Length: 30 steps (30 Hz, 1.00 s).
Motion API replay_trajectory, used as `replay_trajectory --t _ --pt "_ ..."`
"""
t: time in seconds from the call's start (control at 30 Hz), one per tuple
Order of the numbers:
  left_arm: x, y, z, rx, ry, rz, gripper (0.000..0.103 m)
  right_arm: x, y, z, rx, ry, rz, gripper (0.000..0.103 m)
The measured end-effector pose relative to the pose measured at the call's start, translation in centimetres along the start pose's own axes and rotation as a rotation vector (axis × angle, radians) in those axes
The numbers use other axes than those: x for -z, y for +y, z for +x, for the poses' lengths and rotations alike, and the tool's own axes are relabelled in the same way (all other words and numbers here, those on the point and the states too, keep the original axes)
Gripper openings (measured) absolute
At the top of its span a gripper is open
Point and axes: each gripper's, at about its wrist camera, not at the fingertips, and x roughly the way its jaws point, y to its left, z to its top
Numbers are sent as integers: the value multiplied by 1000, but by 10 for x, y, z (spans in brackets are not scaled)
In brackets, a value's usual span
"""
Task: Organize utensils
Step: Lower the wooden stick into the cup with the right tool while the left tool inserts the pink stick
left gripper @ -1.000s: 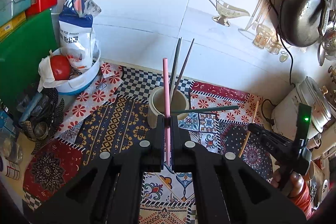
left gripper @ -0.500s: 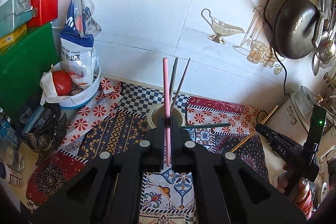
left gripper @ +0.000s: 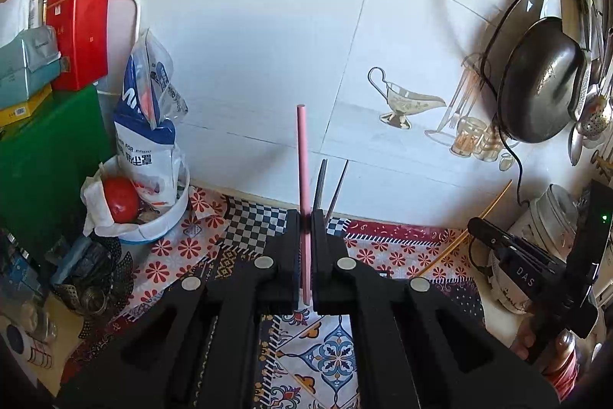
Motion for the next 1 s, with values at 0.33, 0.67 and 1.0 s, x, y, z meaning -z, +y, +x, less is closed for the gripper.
replay_trajectory --t 0.33,0.67,1.0 --pt "-24 -2 19 -23 -30 2 2 -39 33 5 -98 -78 -67 4" --pt "-13 0 67 -53 50 5 2 -38 53 53 -161 -20 -99 4" --pt "20 9 106 -61 177 -6 2 -1 46 104 -154 202 -134 4"
